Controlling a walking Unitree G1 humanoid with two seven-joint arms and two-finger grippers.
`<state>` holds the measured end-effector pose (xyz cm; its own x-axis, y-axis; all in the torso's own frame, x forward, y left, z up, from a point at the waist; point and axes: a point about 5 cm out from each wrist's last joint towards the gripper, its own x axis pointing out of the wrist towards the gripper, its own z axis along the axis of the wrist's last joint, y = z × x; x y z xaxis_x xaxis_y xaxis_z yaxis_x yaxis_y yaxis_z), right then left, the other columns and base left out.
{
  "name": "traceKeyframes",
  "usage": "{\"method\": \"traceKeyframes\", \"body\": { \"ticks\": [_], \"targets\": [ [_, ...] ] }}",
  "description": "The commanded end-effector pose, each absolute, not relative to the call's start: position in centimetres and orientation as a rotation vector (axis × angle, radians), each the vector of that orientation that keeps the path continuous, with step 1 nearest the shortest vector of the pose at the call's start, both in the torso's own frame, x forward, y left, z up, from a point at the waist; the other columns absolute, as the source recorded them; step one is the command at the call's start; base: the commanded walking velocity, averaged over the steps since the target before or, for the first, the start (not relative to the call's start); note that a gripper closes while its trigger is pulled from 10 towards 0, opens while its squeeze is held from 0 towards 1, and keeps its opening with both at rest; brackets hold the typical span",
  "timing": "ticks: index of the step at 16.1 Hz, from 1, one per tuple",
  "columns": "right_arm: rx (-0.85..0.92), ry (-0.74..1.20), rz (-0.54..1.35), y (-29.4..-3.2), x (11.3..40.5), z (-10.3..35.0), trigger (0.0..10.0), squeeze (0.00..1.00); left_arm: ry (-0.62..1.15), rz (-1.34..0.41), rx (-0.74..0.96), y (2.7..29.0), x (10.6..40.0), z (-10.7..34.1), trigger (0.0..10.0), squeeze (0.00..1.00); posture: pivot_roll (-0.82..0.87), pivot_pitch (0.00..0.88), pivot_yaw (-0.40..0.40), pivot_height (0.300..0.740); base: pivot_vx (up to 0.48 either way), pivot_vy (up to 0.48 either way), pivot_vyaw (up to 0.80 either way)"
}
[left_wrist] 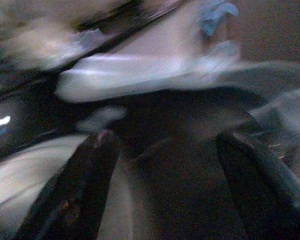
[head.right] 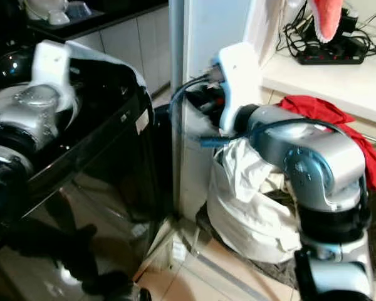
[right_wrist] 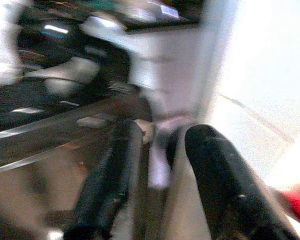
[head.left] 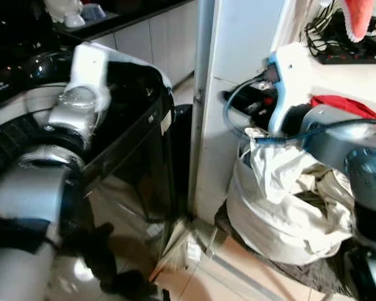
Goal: Clothes washing
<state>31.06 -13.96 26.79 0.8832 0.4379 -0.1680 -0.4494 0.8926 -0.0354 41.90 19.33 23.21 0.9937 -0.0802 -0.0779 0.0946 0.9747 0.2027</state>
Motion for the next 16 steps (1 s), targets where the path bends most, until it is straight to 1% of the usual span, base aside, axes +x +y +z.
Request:
{"method": "traceKeyframes", "body": {
  "ticks": [1, 2, 3, 6, 7, 8, 9, 11, 12, 13, 14, 16],
  "targets": [
    [-0.100, 0.165, 0.186, -18.2, 33.0, 26.0, 10.0, 1.00, -0.082, -0.375, 0.104, 16.0, 41.2, 24.1, 10.0, 0.00, -0.05, 0.000, 0.043, 0.740, 0.000, 0.000, 0.00],
    [-0.115, 0.163, 0.124, -19.4, 33.5, 25.8, 10.0, 1.00, -0.110, -0.454, 0.079, 15.2, 40.7, 23.9, 10.0, 0.00, -0.05, 0.000, 0.042, 0.740, 0.000, 0.000, 0.00],
    [-0.128, 0.173, 0.011, -21.8, 34.7, 25.2, 10.0, 1.00, -0.150, -0.611, 0.071, 13.4, 38.7, 23.0, 10.0, 0.00, -0.05, 0.000, 0.038, 0.740, 0.000, 0.000, 0.00],
    [-0.134, 0.211, -0.057, -24.0, 36.0, 24.2, 10.0, 1.00, -0.125, -0.810, 0.062, 11.7, 35.8, 21.7, 10.0, 0.00, -0.04, 0.000, 0.033, 0.740, 0.000, 0.000, 0.00],
    [-0.130, 0.238, -0.075, -24.9, 36.7, 23.5, 10.0, 1.00, -0.106, -0.926, 0.061, 10.9, 34.1, 21.4, 10.0, 0.00, -0.03, 0.000, 0.031, 0.740, 0.000, 0.000, 0.00],
    [-0.127, 0.244, -0.084, -25.3, 37.0, 23.2, 10.0, 1.00, -0.102, -0.972, 0.065, 10.7, 33.4, 21.3, 10.0, 0.00, -0.03, 0.000, 0.030, 0.740, 0.000, 0.000, 0.00],
    [-0.133, 0.277, -0.092, -26.0, 37.5, 22.4, 10.0, 1.00, -0.075, -1.062, 0.079, 10.4, 31.8, 21.0, 10.0, 0.00, -0.02, 0.000, 0.024, 0.740, 0.000, 0.000, 0.00],
    [-0.132, 0.317, -0.073, -26.3, 37.7, 21.7, 10.0, 1.00, -0.050, -1.121, 0.091, 10.2, 30.6, 20.9, 10.0, 0.00, -0.02, 0.000, 0.021, 0.740, 0.000, 0.000, 0.00],
    [-0.112, 0.390, -0.035, -26.4, 37.7, 20.8, 10.0, 1.00, -0.033, -1.131, 0.090, 10.3, 29.9, 21.2, 10.0, 0.00, -0.01, 0.000, 0.016, 0.740, 0.000, 0.000, 0.00],
    [-0.109, 0.427, -0.029, -26.6, 37.6, 20.4, 10.0, 0.76, -0.025, -1.131, 0.088, 10.3, 29.7, 21.3, 10.0, 0.00, 0.00, 0.000, 0.011, 0.740, 0.000, 0.000, 0.00],
    [-0.114, 0.468, -0.031, -26.7, 37.5, 19.9, 10.0, 0.00, -0.021, -1.132, 0.086, 10.3, 29.6, 21.4, 10.0, 0.00, 0.00, 0.000, 0.011, 0.740, 0.000, 0.000, 0.00],
    [-0.113, 0.588, -0.037, -27.3, 37.1, 18.6, 10.0, 0.00, -0.003, -1.143, 0.088, 10.4, 29.0, 21.4, 10.0, 0.00, -0.01, 0.000, 0.015, 0.740, 0.000, 0.000, 0.00]
  ]
}}
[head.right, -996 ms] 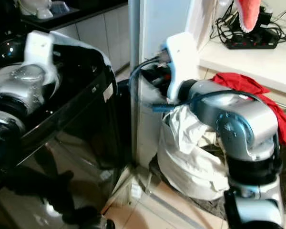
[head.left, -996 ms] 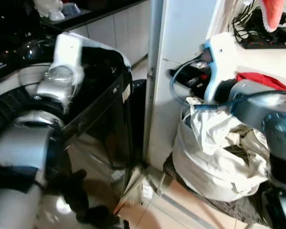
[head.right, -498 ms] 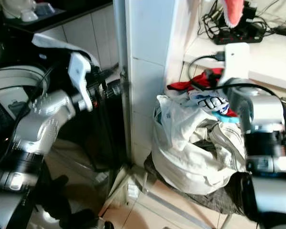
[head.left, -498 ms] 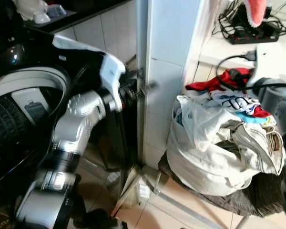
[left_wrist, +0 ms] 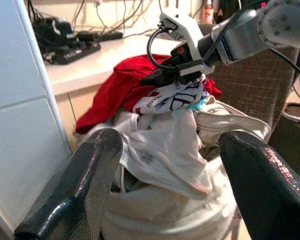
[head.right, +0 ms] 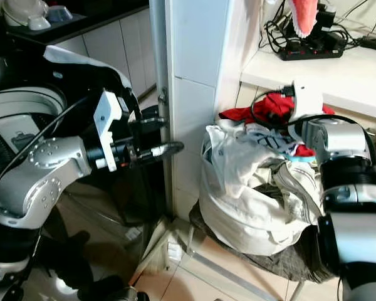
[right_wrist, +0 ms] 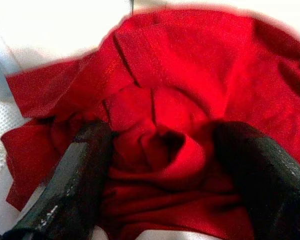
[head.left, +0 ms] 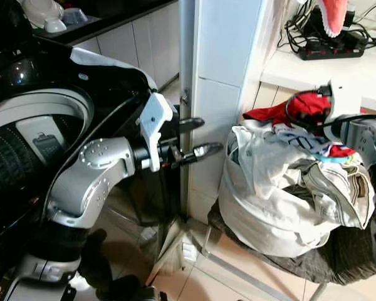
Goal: Clothes washing
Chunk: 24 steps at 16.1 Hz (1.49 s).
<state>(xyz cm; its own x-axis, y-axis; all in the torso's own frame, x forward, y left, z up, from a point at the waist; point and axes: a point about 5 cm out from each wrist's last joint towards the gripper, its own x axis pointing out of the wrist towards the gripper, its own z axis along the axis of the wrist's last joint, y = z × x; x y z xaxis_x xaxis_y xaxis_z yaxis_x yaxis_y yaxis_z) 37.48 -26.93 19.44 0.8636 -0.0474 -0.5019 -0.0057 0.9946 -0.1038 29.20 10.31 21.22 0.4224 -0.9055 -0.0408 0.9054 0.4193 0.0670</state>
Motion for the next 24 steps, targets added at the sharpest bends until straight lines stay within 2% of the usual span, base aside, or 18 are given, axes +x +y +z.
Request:
{"method": "traceKeyframes", "body": {
  "ticks": [1, 2, 3, 4, 5, 24],
  "targets": [
    [-0.093, 0.610, -0.032, -27.4, 37.0, 18.4, 10.0, 0.00, 0.006, -1.147, 0.090, 10.3, 28.9, 21.5, 10.0, 0.00, -0.01, 0.000, 0.018, 0.740, 0.000, 0.000, 0.00],
    [-0.051, 0.630, -0.039, -27.5, 36.9, 18.3, 10.0, 0.00, 0.015, -1.150, 0.091, 10.3, 28.8, 21.4, 10.0, 0.00, -0.01, 0.000, 0.019, 0.740, 0.000, 0.000, 0.00],
    [-0.019, 0.641, -0.056, -27.8, 36.8, 18.3, 7.7, 0.00, 0.019, -1.155, 0.091, 10.2, 28.7, 21.5, 10.0, 0.00, -0.01, 0.000, 0.022, 0.740, 0.000, 0.000, 0.00],
    [-0.008, 0.643, -0.062, -27.9, 36.8, 18.3, 4.2, 0.00, 0.021, -1.157, 0.091, 10.2, 28.6, 21.5, 10.0, 0.00, -0.01, 0.000, 0.023, 0.740, 0.000, 0.000, 0.00],
    [-0.004, 0.651, -0.072, -28.1, 36.7, 18.2, 0.0, 0.00, 0.027, -1.158, 0.090, 10.1, 28.5, 21.6, 10.0, 0.00, -0.01, 0.000, 0.023, 0.740, 0.000, 0.000, 0.00],
    [0.000, 0.592, -0.093, -28.7, 37.1, 19.6, 0.0, 0.00, 0.043, -1.158, 0.073, 9.9, 28.5, 21.8, 10.0, 0.00, -0.01, 0.000, 0.023, 0.740, 0.000, 0.000, 0.00]
  ]
}}
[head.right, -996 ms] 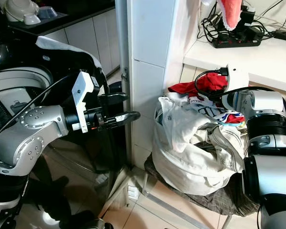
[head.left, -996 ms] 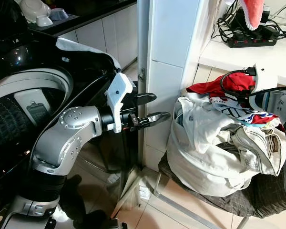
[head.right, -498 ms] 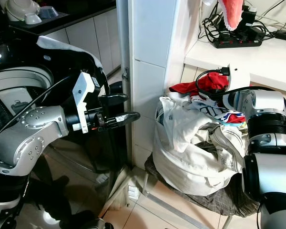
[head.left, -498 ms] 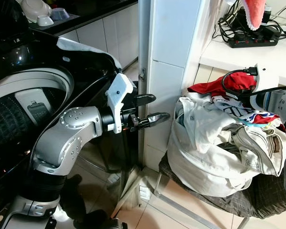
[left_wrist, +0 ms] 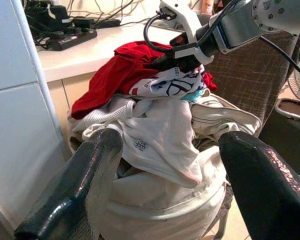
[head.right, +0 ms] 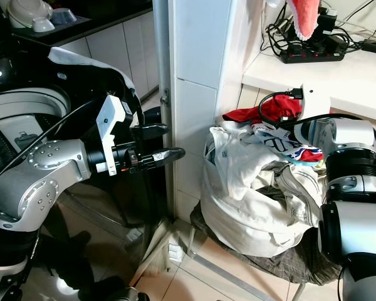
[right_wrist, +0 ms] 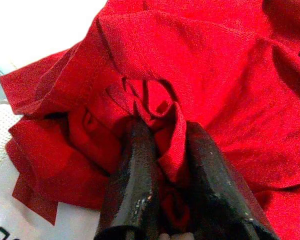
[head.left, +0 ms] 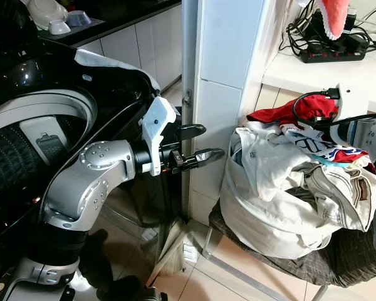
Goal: Clothes washing
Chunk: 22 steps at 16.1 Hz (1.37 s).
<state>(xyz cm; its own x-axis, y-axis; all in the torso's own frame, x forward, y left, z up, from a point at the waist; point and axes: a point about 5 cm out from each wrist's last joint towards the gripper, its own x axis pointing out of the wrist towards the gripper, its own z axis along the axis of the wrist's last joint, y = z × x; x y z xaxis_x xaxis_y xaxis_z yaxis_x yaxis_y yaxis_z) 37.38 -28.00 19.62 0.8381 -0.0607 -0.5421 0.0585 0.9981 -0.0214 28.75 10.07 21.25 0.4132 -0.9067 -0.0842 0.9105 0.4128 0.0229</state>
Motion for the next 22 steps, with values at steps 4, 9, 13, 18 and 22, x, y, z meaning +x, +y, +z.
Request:
{"method": "traceKeyframes", "body": {
  "ticks": [4, 9, 13, 18, 22],
  "targets": [
    [-0.004, 0.502, -0.098, -29.3, 36.8, 23.0, 0.0, 0.00, 0.025, -1.138, 0.071, 10.0, 28.7, 22.0, 10.0, 0.00, -0.02, 0.000, 0.024, 0.740, 0.000, 0.000, 0.00],
    [0.005, 0.207, -0.048, -29.5, 34.6, 32.7, 0.0, 0.00, -0.100, -1.030, 0.048, 10.1, 30.0, 23.4, 10.0, 0.00, -0.04, 0.000, 0.034, 0.740, 0.000, 0.000, 0.00],
    [0.155, -0.053, 0.266, -24.6, 33.3, 40.2, 0.0, 0.00, -0.299, -0.813, 0.021, 9.6, 32.5, 27.6, 10.0, 0.00, -0.05, 0.000, 0.030, 0.740, 0.000, 0.000, 0.00],
    [0.328, -0.104, 0.646, -17.9, 33.3, 42.7, 0.0, 0.00, -0.463, -0.915, -0.199, 5.1, 32.1, 31.5, 10.0, 1.00, -0.04, 0.000, 0.005, 0.740, 0.000, 0.000, 0.00],
    [0.408, -0.081, 0.731, -15.2, 33.6, 42.6, 0.0, 0.00, -0.389, -0.989, -0.288, 1.7, 31.5, 29.9, 10.0, 1.00, -0.04, 0.000, 0.003, 0.740, 0.000, 0.000, 0.00]
  ]
}}
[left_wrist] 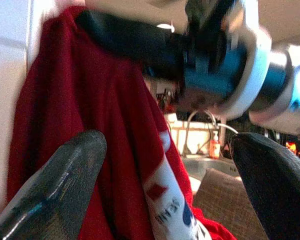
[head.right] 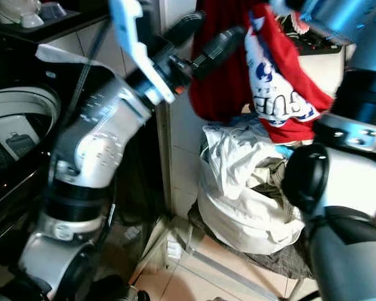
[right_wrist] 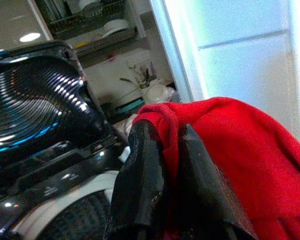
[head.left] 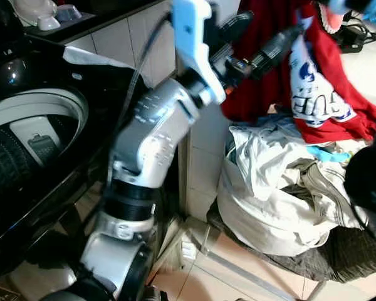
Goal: Clothes washing
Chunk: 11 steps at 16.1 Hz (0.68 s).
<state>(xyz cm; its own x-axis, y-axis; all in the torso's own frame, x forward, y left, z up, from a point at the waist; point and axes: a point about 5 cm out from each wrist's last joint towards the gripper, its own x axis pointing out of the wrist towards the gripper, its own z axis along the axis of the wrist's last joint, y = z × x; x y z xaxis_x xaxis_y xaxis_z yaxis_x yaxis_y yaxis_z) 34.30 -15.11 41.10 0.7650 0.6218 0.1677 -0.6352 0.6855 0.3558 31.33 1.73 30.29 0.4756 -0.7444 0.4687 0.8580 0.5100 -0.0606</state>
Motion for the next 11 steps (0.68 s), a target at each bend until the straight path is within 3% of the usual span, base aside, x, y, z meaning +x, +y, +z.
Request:
{"method": "traceKeyframes", "body": {
  "ticks": [1, 5, 8, 9, 10, 11],
  "targets": [
    [0.444, -0.085, 0.757, -14.2, 33.6, 42.9, 0.0, 0.00, -0.367, -0.989, -0.336, 1.1, 31.5, 29.6, 10.0, 1.00, -0.04, 0.000, 0.002, 0.740, 0.000, 0.000, 0.00],
    [0.520, -0.084, 0.834, -12.5, 33.2, 43.7, 0.0, 0.00, -0.287, -0.847, -0.256, 0.1, 32.9, 27.8, 10.0, 1.00, -0.04, 0.000, -0.001, 0.740, 0.000, 0.000, 0.00],
    [0.539, -0.065, 0.850, -11.6, 33.1, 43.5, 0.0, 0.00, -0.286, -0.810, -0.329, -0.4, 33.4, 27.7, 10.0, 1.00, -0.04, 0.000, 0.006, 0.740, 0.000, 0.000, 0.00],
    [0.524, -0.046, 0.841, -11.2, 33.1, 43.0, 0.0, 0.00, -0.285, -0.819, -0.356, -0.5, 33.4, 27.7, 10.0, 0.92, -0.05, 0.000, 0.009, 0.740, 0.000, 0.000, 0.00],
    [0.487, -0.027, 0.809, -11.0, 33.3, 42.3, 0.0, 0.00, -0.295, -0.816, -0.346, -0.5, 33.4, 27.6, 10.0, 0.13, -0.05, 0.000, 0.012, 0.740, 0.000, 0.000, 0.00],
    [0.465, -0.013, 0.779, -11.0, 33.5, 41.7, 0.0, 0.00, -0.298, -0.819, -0.364, -0.5, 33.3, 27.6, 10.0, 0.09, -0.05, 0.000, 0.012, 0.740, 0.000, 0.000, 0.00]
  ]
}}
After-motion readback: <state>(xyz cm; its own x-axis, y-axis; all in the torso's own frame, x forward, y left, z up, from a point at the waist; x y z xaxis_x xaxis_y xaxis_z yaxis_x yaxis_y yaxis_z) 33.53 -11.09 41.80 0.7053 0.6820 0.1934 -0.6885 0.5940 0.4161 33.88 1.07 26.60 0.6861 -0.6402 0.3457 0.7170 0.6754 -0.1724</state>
